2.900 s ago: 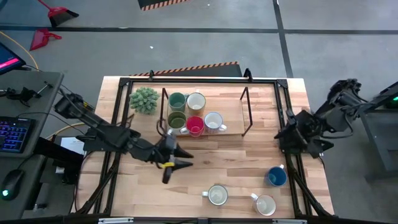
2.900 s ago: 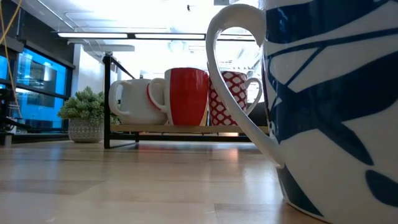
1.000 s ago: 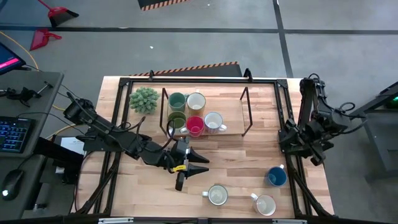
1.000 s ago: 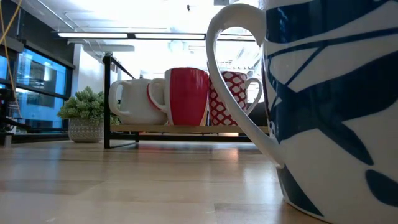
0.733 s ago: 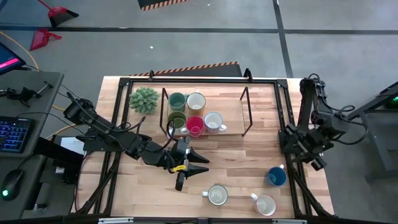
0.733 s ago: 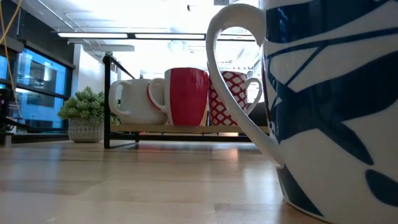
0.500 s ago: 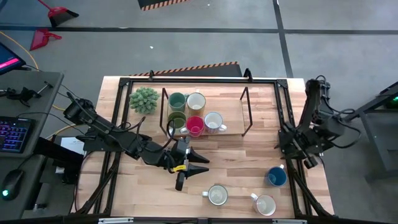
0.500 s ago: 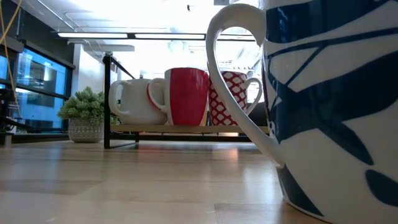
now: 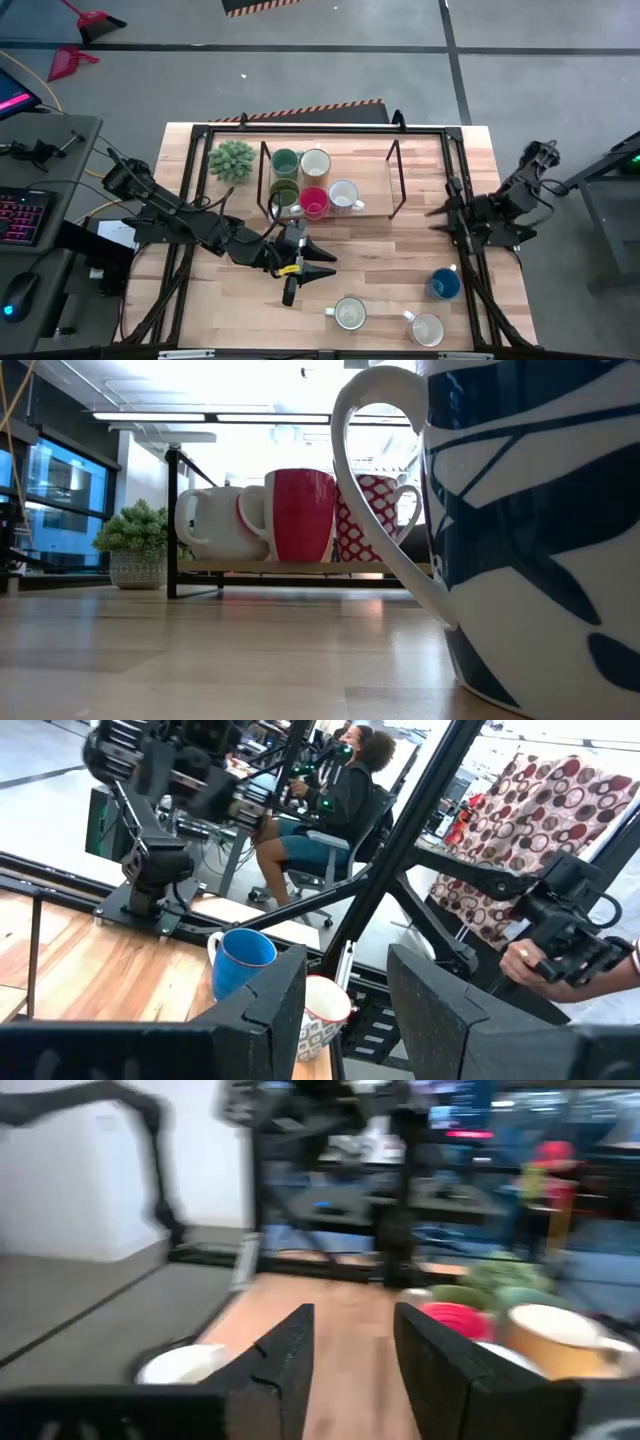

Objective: Place coffee mugs
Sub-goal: Put the dark blue mug on the shelf

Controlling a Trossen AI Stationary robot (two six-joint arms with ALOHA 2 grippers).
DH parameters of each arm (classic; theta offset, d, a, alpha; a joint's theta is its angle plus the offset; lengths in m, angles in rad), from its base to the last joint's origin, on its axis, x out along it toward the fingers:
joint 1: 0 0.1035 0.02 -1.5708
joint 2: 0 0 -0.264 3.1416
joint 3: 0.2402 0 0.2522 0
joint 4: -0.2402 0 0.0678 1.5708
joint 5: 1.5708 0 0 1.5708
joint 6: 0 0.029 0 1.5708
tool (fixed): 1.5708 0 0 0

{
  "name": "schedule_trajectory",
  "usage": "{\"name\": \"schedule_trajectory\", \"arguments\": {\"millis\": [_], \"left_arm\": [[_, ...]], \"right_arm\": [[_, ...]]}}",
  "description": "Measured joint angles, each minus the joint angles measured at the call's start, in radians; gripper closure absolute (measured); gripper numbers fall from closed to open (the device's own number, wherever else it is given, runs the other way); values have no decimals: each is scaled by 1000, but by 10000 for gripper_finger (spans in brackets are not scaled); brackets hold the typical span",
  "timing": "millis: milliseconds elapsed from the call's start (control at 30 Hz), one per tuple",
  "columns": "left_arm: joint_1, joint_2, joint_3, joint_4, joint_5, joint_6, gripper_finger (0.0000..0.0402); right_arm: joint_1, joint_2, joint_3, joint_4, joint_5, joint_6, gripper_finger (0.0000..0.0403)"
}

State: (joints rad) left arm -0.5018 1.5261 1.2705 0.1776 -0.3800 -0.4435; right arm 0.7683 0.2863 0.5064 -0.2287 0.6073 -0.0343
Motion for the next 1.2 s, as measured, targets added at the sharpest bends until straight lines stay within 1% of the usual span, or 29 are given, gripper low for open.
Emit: {"name": "schedule_trajectory", "arguments": {"millis": [133, 233, 300, 367, 433, 500, 633, 733, 800, 867, 967, 1100, 1133, 1200], "left_arm": [[0, 0, 0, 0, 0, 0, 271], [0, 0, 0, -1, 0, 0, 271], [0, 0, 0, -1, 0, 1, 271], [0, 0, 0, -1, 0, 1, 271], [0, 0, 0, -2, 0, 1, 271], [0, 0, 0, -2, 0, 1, 271], [0, 0, 0, -2, 9, 0, 271], [0, 0, 0, -2, 9, 0, 271], [0, 0, 0, -2, 10, 1, 271], [0, 0, 0, -2, 10, 1, 271], [0, 0, 0, -3, 10, 1, 271], [0, 0, 0, -2, 11, 1, 271], [0, 0, 0, -2, 11, 1, 271], [0, 0, 0, -2, 11, 0, 271]], "right_arm": [[-122, 4, -1, -9, -5, -13, 303], [-218, 9, -39, 11, -17, -11, 308], [-288, 9, -89, 88, -53, -19, 309], [-367, 9, -148, 198, -119, -45, 309], [-450, 9, -191, 306, -224, -65, 309], [-529, 5, -213, 375, -343, -76, 309], [-689, 4, -214, 345, -521, -68, 309], [-813, 6, -214, 309, -690, -40, 311], [-891, 8, -214, 283, -784, 6, 317], [-955, 9, -214, 272, -899, 53, 329], [-1015, 8, -214, 277, -1053, 123, 351], [-1043, 8, -214, 276, -1308, 210, 382], [-1042, 6, -214, 277, -1359, 226, 389], [-1042, 1, -214, 276, -1426, 258, 398]]}}
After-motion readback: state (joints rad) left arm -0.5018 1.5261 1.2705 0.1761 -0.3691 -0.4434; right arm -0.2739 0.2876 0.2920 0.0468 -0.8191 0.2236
